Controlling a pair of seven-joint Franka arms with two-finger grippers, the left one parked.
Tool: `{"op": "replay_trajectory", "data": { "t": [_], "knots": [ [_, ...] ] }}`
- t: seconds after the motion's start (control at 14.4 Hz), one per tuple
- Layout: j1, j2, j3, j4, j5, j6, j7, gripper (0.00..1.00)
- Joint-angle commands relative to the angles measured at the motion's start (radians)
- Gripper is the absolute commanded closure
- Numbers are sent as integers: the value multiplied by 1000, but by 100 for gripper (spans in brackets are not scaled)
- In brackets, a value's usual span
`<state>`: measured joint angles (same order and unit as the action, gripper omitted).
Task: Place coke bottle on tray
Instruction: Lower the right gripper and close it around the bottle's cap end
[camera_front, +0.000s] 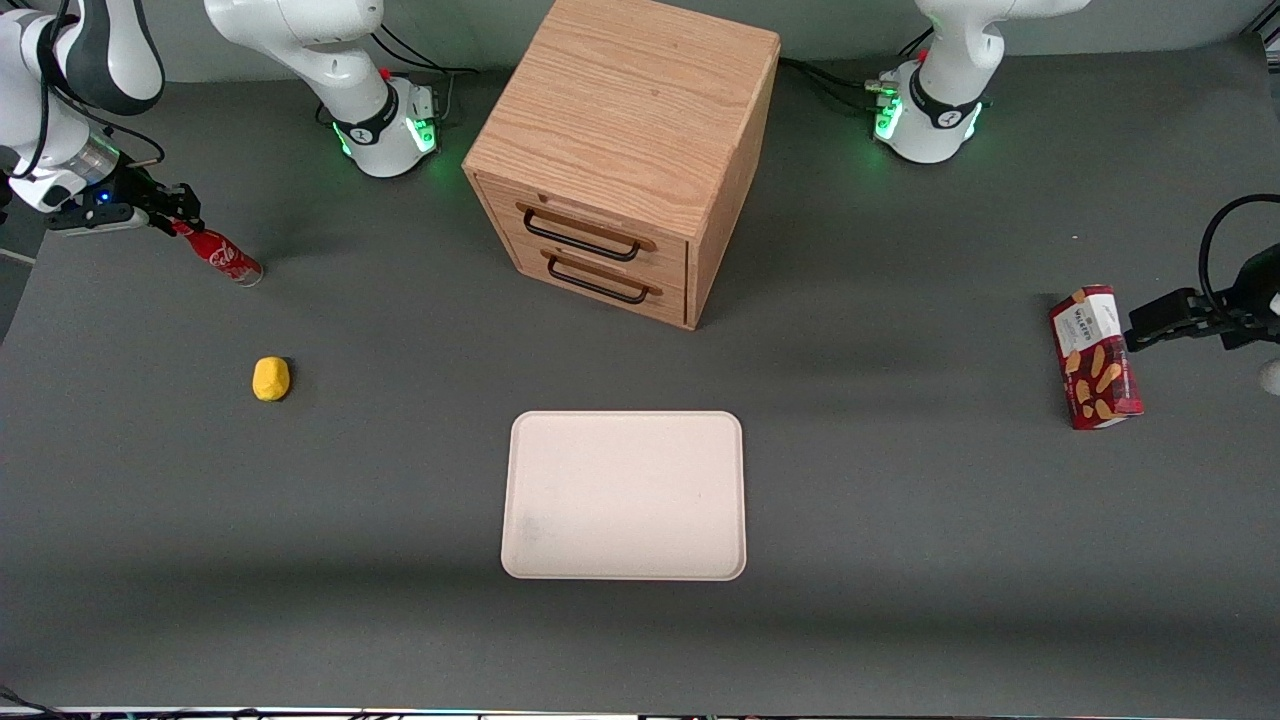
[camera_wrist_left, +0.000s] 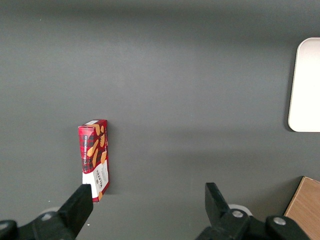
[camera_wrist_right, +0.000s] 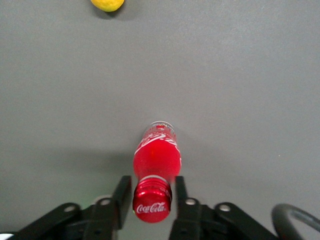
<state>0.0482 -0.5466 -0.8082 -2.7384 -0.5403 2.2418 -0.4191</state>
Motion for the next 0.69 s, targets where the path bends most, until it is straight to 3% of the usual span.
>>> {"op": "replay_trajectory", "data": {
  "t": [0.0,0.07,0.14,0.42,0.48,0.62],
  "knots": [
    [13,5,-19,-7,-26,22,-15,85],
    [13,10,-19,-6,-26,22,-15,96],
    [16,11,-19,-3,-26,21,-13,100],
    [45,10,32,60,-10,-81,8,100],
    [48,10,79,93,11,-127,22,100],
    [52,22,215,187,132,-230,31,100]
  ]
}}
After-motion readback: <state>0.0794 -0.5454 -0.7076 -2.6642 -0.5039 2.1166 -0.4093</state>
